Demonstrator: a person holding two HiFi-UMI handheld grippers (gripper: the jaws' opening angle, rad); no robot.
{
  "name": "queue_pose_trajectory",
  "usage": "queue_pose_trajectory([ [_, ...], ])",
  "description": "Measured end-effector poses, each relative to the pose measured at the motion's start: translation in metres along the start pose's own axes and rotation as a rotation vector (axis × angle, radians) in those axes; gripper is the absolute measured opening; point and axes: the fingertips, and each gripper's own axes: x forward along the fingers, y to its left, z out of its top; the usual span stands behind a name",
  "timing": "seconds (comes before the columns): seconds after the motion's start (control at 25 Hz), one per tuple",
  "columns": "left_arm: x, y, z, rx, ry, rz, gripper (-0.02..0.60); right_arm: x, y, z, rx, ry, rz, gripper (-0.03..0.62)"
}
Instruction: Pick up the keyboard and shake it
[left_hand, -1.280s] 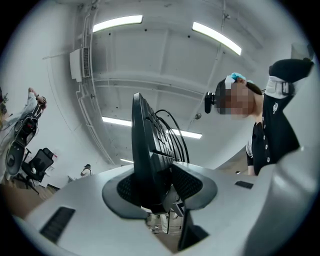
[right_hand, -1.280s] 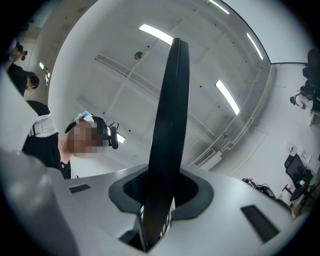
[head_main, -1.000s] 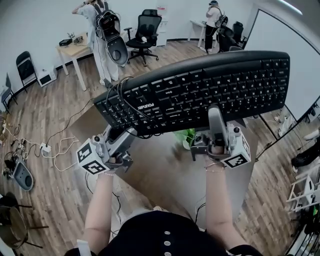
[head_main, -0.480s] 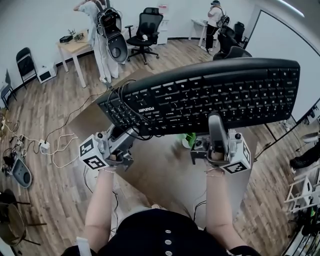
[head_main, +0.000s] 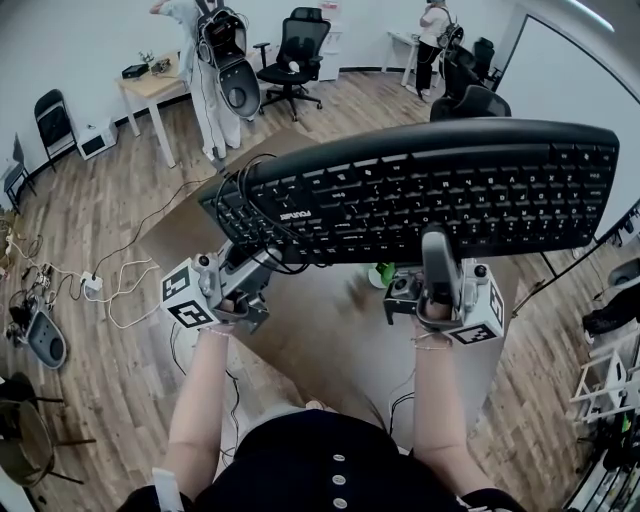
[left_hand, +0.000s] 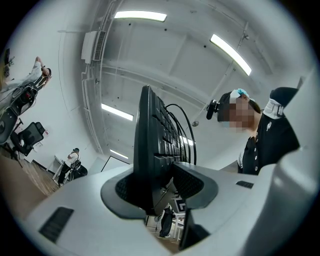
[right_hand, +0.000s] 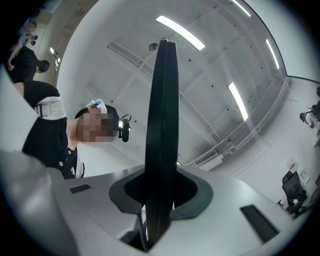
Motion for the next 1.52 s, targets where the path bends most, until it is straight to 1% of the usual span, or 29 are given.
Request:
queue_pose_trajectory([
  [0.16,-0.001,0.0,0.001,0.005,0.0,-0.001,0.173,0.003,0.002,-0.001,-0.004,0.002,0.011,0.091],
  [0.44,-0.002,-0.001,0.002,0.029,0.0,0.009,0.172,-0.001,-0.003,-0.002,0.02,-0.016,-0.005,0.091],
  [0.6,-0.004,-0.004,0.003,0.053,0.004,0.029,0.172,0.0,-0.005,-0.004,0.037,-0.016,-0.018,0.091],
  [0.8,-0.006,-0.008,0.007,0.092,0.014,0.054,0.172,-0.001,-0.01,-0.005,0.073,-0.026,-0.046,0.092],
  [1.12,-0.011,-0.019,0.012,0.138,0.033,0.11,0.172,-0.011,-0.023,-0.013,0.153,-0.04,-0.134,0.095],
  [1.4,-0.017,-0.015,0.005,0.108,0.043,0.151,0.172,-0.019,-0.032,-0.023,0.179,-0.02,-0.19,0.097],
  [1.52,-0.019,-0.017,0.003,0.09,0.043,0.175,0.172,-0.023,-0.036,-0.027,0.201,-0.002,-0.233,0.1],
])
